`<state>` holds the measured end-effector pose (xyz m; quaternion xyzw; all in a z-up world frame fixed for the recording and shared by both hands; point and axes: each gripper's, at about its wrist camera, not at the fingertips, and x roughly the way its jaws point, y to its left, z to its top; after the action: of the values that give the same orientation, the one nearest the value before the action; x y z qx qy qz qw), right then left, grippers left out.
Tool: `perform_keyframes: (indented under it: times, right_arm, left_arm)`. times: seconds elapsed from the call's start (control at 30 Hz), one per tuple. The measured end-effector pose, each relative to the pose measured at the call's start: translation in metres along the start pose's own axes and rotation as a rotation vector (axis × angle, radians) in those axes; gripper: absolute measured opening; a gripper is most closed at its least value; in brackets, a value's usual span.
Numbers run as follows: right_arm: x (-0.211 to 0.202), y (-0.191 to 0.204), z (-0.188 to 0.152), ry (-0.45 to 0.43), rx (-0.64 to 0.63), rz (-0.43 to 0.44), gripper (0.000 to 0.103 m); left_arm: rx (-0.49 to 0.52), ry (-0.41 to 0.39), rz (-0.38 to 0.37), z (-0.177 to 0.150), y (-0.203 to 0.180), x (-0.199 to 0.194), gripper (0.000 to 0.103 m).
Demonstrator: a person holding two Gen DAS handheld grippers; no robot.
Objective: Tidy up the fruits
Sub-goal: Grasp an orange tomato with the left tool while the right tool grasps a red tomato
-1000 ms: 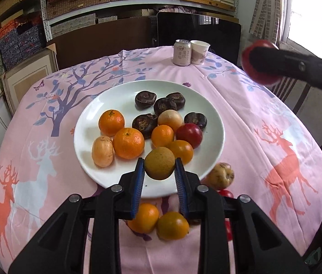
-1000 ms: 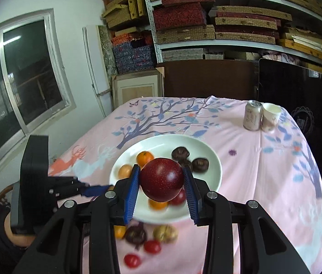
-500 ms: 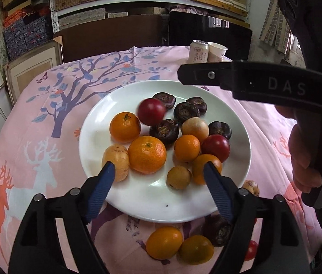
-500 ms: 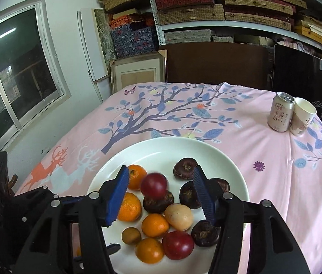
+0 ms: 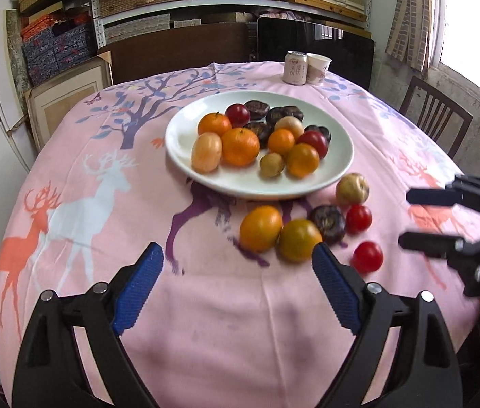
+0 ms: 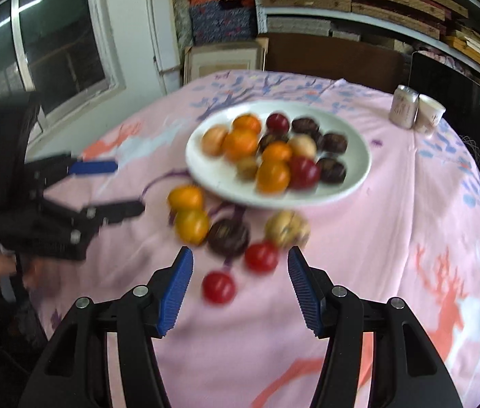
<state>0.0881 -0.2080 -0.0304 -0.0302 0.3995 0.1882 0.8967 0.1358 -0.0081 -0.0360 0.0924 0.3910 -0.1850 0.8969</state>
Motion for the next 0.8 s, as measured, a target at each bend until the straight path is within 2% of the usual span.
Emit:
perform_keyframes:
  times: [0.1,0.2,0.27,0.33,0.43,0.8]
  right_arm:
    - [0.013,0.018,-0.016,0.048,-0.008,0.008,0.059]
    - [0.025,0.029,-0.016,0.065,-0.022,-0.009,0.058]
    - [0.035,0.033,-0.014,0.081,-0.034,-0.038,0.048]
    - [0.041,0.033,-0.013,0.083,-0.034,-0.068,0.047]
    - [0.045,0.028,-0.013,0.085,-0.012,-0.097,0.028]
    - [0.049,0.022,-0.015,0.106,-0.011,-0.061,0.03]
  left_arm:
    - [-0.008,0.018,0.01,-0.013,0.0,-0.001,0.087]
    - [-0.008,0.035,0.013,-0.021,-0.003,-0.002,0.087]
    - [-0.004,0.042,0.015,-0.024,-0.005,-0.001,0.087]
    - [0.005,0.044,0.021,-0.023,-0.008,0.002,0.087]
    - [0.017,0.044,0.023,-0.019,-0.015,0.006,0.087]
    - [0.055,0.051,0.031,-0.009,-0.038,0.019,0.087]
